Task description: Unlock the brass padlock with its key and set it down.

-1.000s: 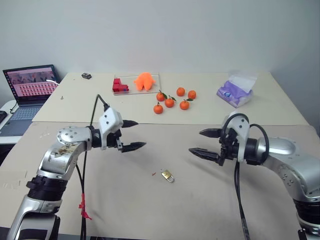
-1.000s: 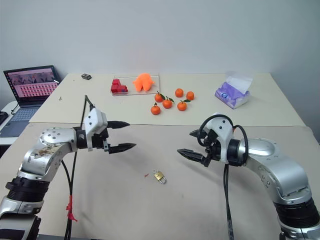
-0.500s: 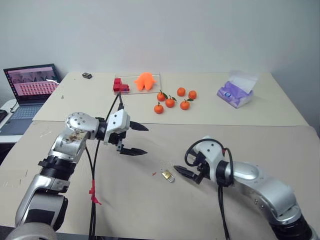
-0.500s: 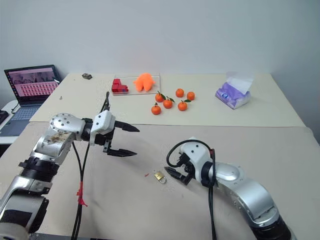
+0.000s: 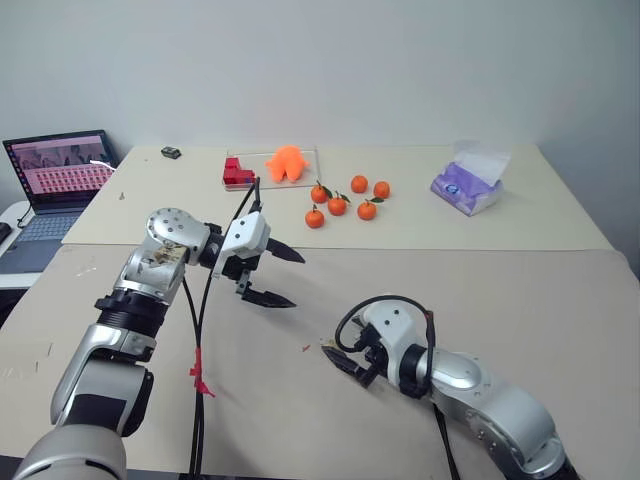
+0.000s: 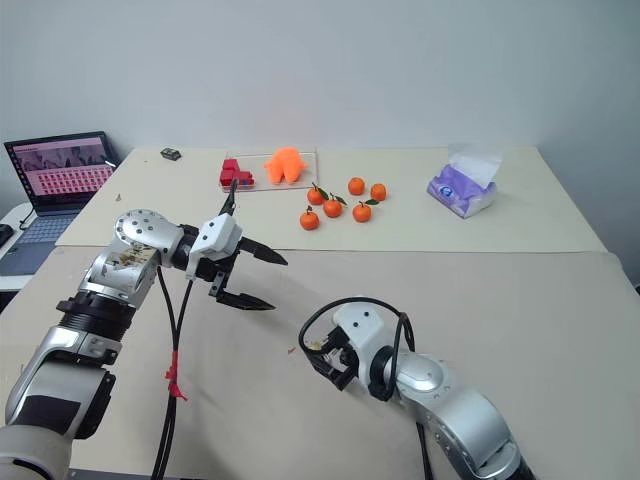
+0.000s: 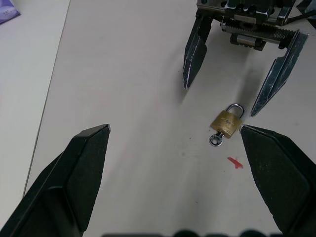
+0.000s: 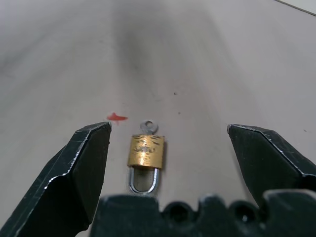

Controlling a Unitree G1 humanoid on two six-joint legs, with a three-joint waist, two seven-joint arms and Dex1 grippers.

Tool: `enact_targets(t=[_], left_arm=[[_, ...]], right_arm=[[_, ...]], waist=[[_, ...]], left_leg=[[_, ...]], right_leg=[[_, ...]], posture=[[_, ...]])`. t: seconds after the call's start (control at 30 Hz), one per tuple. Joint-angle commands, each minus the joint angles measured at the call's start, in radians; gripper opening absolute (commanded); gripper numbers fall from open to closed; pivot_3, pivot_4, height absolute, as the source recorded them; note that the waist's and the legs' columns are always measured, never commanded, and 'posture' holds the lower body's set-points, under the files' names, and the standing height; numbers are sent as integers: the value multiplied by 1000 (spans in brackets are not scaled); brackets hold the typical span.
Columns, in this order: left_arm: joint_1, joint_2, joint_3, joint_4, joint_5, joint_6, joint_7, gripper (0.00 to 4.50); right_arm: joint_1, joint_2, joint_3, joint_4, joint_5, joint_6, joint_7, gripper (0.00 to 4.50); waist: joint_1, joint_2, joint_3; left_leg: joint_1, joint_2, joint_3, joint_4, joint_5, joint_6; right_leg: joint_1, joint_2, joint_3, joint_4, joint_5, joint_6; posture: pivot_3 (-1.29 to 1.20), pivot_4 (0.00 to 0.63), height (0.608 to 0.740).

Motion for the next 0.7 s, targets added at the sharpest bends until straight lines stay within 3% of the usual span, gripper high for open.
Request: enact_targets(t=[0.03, 0.7], left_arm=[[-20, 39, 4, -40, -11, 7, -28, 4500], [-49, 140, -75, -76, -113, 40, -29, 4500]], right_arm=[[18, 30, 46, -8, -27, -24, -16, 4455], [66, 77, 86, 149, -129, -158, 8, 4455]], waist=[[-1, 0, 0], [-2, -1, -1]], left_leg=[[0, 0, 0, 0, 0, 0], [0, 0, -1, 1, 0, 1]], right_leg=[[0, 0, 0, 0, 0, 0], [0, 0, -1, 0, 0, 0]], posture=[[0, 150, 661], [0, 150, 661]])
